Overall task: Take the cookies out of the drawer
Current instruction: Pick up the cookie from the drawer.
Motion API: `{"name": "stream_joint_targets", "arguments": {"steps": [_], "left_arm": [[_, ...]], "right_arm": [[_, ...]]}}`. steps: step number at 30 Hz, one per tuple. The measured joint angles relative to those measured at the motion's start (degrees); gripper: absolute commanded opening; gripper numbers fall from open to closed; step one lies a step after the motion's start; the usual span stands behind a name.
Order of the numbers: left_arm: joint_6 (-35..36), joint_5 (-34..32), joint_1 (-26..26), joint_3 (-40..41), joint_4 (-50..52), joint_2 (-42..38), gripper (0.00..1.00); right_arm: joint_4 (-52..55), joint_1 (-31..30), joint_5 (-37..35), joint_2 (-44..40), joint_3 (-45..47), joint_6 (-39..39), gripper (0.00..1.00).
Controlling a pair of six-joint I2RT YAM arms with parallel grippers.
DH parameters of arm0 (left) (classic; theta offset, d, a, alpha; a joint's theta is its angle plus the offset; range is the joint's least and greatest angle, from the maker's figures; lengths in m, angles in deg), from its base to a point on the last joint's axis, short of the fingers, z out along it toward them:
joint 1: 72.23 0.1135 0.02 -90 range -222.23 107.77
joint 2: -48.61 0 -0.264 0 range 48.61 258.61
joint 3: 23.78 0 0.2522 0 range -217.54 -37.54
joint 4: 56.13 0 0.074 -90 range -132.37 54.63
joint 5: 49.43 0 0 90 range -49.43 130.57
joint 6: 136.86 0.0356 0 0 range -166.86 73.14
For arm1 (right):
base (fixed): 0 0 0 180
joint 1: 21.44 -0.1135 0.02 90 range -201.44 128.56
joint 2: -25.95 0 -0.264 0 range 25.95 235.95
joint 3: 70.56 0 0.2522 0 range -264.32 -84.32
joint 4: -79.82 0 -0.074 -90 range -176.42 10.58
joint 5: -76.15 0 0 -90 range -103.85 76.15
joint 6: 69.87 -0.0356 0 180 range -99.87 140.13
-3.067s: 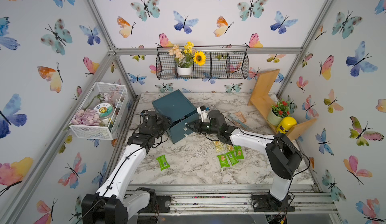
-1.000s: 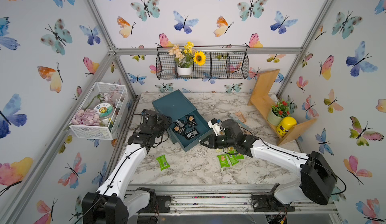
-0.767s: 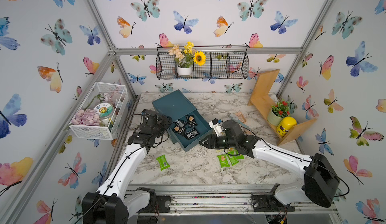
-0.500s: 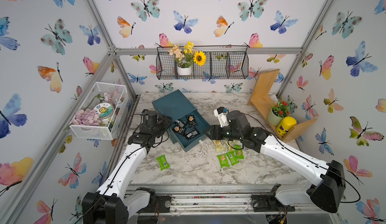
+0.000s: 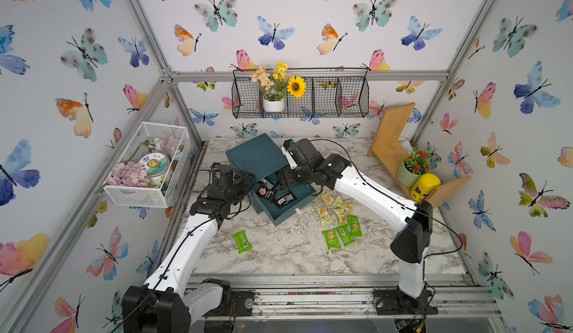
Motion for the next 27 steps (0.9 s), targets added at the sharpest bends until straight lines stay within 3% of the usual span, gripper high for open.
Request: {"name": "stream_joint_targets", "arguments": {"steps": [6, 27], "left_arm": [[0.00, 0.02, 0.02, 0.00, -0.02, 0.00, 0.57], [0.00, 0.04, 0.02, 0.00, -0.13, 0.00, 0.57]], "right_arm": [[4.37, 0.00, -3.89, 6.97, -6.99, -0.63, 0.66], [3.67, -0.17, -6.14, 9.94, -7.13, -2.29, 0.64]]}}
